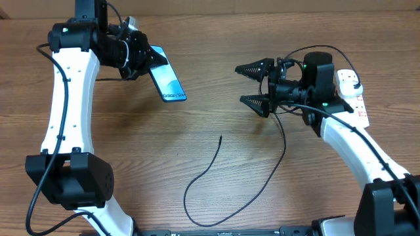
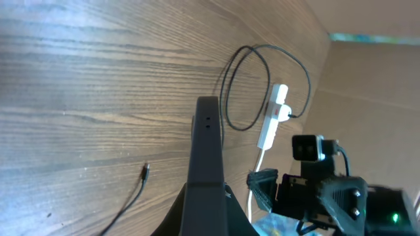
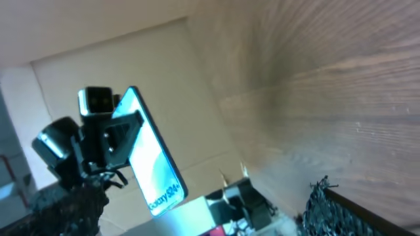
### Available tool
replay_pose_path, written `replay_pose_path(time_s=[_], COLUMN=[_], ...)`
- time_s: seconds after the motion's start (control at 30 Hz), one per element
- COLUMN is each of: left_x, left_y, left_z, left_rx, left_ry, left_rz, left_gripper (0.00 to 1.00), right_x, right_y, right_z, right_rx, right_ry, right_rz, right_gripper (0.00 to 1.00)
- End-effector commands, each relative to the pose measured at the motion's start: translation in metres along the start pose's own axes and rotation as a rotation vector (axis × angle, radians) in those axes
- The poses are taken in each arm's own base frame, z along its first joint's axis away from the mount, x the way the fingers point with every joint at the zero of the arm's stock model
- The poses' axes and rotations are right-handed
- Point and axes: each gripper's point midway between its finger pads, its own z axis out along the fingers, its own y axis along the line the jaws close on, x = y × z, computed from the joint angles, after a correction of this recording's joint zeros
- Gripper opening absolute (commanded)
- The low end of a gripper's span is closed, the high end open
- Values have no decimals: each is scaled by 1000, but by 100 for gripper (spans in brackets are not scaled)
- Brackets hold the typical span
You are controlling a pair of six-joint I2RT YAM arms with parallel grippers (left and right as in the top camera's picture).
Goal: Plug charger to phone and switch on socket
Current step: 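Open the right gripper and withdraw it, leaving phone in left gripper, then move the right gripper down over the cable's USB-C end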
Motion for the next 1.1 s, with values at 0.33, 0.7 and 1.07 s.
replay_pose_path(time_s=[0.33, 0.7, 1.07], left_x=[-9, -9, -8], left_y=[-1, 1, 1], left_z=[-17, -18, -18], left_rx=[71, 63, 62], left_ry=[-22, -22, -20], left_rz=[59, 97, 130], left_gripper=[5, 5, 4], right_x=[-6, 25, 35], right_y=[19, -48, -126], right_z=[-31, -8, 45], right_rx=[484, 857, 1061], right_ry=[-300, -293, -150], right_rz=[-284, -344, -293], right_gripper=[99, 99, 100])
